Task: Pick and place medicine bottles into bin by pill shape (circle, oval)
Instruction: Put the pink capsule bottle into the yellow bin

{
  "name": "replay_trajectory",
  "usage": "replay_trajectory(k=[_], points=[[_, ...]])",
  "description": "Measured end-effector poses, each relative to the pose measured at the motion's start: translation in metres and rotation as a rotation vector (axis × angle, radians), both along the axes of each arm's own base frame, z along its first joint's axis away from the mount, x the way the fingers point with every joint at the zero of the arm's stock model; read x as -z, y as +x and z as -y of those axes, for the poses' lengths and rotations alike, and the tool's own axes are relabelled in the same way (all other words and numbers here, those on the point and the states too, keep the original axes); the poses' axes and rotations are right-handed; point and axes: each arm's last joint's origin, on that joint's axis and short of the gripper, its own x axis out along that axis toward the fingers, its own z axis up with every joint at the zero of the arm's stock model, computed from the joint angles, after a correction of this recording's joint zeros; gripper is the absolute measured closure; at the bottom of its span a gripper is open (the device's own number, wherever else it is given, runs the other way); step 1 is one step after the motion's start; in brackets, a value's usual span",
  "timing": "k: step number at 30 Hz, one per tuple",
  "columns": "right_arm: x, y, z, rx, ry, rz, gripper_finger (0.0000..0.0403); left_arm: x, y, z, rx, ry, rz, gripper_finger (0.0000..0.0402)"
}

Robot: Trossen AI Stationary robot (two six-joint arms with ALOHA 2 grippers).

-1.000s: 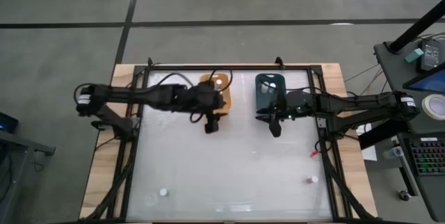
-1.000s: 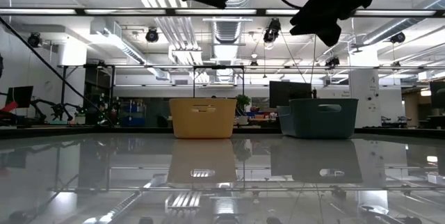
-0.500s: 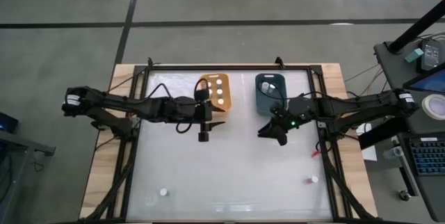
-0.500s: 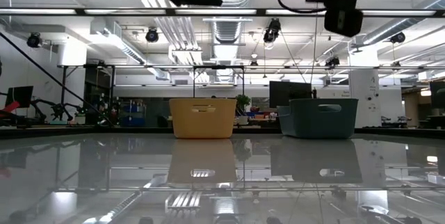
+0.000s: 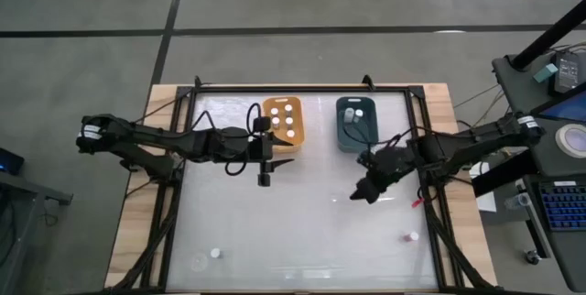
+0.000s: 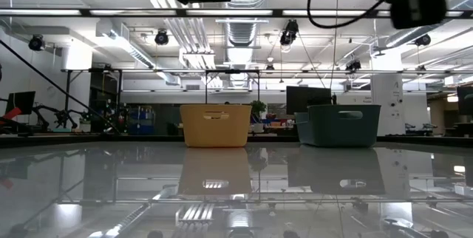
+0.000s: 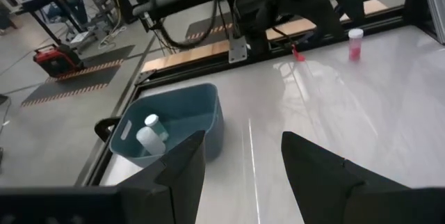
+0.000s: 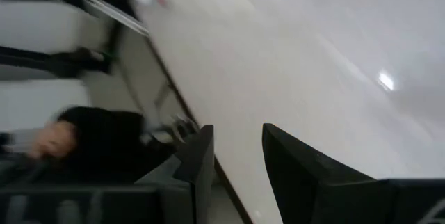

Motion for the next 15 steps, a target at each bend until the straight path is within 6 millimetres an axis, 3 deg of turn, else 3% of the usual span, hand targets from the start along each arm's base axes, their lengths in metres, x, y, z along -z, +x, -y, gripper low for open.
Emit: replay_trajectory(k=[8, 15], points=[[0.008, -0.007, -0.032, -0.021, -0.039, -0.433, 0.0289, 0.001, -0.001, 0.0, 0.0, 0.002, -0.012, 0.0228], [0.016, -0.011, -0.071, -0.053, -0.054, -0.592, 0.0289, 0.002, -0.001, 0.0, -0.001, 0.0, -0.021, 0.0228]])
